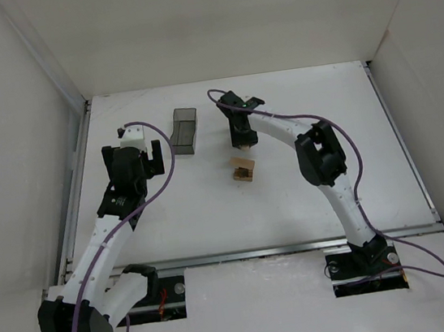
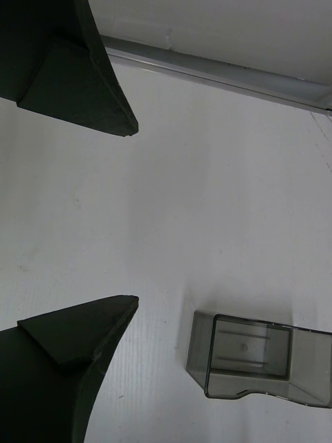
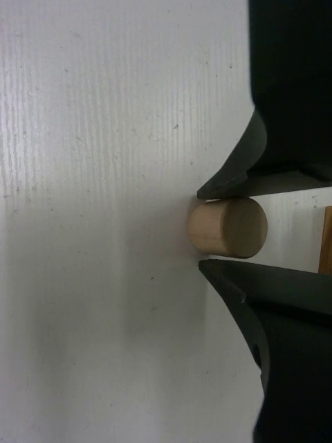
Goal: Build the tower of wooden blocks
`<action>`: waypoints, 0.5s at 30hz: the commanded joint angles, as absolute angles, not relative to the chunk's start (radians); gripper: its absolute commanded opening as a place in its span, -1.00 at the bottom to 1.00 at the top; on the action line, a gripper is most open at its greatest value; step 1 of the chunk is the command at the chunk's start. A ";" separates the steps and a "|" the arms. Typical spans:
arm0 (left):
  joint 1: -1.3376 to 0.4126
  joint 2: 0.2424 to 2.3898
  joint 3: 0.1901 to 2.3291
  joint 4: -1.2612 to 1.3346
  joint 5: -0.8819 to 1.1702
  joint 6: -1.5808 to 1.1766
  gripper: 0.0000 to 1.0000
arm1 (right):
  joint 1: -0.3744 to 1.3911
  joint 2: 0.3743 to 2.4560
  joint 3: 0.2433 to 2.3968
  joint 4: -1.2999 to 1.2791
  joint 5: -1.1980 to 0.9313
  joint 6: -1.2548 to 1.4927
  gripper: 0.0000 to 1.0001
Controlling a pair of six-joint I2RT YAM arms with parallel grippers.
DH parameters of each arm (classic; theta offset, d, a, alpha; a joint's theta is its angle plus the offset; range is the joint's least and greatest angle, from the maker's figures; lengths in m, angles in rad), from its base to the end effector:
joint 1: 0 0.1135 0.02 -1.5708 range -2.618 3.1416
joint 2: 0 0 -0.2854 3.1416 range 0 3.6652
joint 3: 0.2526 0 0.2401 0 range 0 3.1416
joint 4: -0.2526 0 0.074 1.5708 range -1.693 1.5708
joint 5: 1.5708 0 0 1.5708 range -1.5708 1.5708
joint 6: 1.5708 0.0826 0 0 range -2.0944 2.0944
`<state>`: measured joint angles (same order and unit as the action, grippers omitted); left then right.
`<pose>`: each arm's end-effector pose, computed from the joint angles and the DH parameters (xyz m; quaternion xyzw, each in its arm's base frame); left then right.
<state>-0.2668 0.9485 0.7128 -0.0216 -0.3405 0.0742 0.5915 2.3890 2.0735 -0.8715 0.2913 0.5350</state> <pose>0.2393 -0.0368 0.3108 0.0305 0.7868 0.0757 0.6118 0.4493 0.2732 0.1515 0.0002 0.9716 -0.0197 0.2356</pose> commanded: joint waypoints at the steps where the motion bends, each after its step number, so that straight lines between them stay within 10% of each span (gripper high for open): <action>1: -0.264 0.930 0.739 -0.011 -0.337 0.081 0.98 | 0.606 2.387 2.111 -0.873 0.299 0.531 -0.09; 9: -0.264 0.930 0.739 -0.011 -0.337 0.081 0.98 | 0.606 2.347 2.120 -0.902 0.411 0.522 -1.00; 15: -0.264 0.910 0.729 -0.011 -0.337 0.072 0.98 | 0.597 2.257 2.201 -0.972 0.509 0.463 -1.00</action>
<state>-0.2668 0.9459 0.7128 -0.0223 -0.3405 0.0738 0.5972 2.3833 2.1242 -0.9314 0.4088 0.4953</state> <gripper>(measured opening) 0.990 0.406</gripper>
